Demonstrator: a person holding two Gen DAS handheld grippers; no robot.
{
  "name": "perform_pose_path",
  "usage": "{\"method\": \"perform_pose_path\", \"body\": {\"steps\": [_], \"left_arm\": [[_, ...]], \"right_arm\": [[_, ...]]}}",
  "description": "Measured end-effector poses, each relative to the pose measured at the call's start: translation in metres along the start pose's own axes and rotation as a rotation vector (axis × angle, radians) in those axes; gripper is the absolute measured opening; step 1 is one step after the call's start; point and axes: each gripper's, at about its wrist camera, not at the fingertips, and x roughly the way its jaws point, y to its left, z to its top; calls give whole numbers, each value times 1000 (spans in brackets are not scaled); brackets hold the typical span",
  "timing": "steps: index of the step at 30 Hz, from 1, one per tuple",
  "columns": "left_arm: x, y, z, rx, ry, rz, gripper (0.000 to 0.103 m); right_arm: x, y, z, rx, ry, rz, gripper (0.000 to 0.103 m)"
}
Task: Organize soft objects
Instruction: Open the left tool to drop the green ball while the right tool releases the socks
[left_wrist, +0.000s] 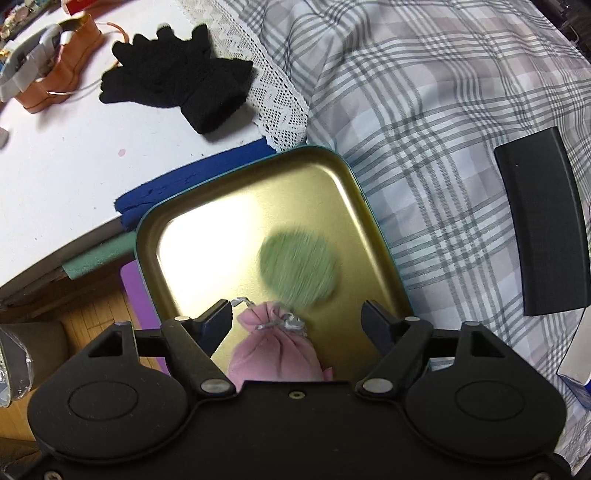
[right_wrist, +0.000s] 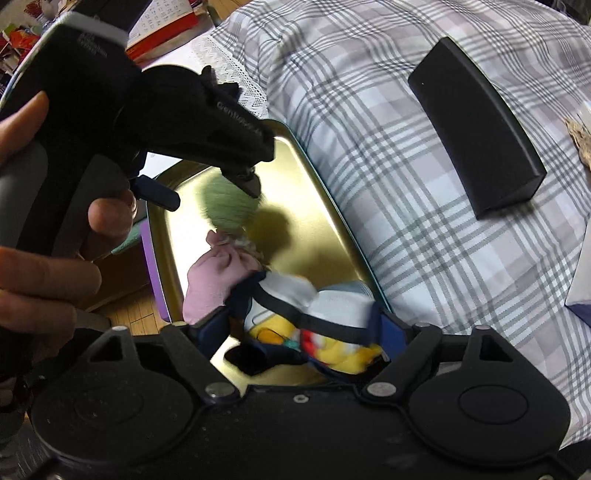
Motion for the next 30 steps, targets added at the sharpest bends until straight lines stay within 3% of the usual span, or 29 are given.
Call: {"method": "perform_pose_path", "body": {"steps": [30], "left_arm": [[-53,-15,-55,30,-69,-40,79]], "right_arm": [[-52,-14,-49,13,-71,-19,85]]}}
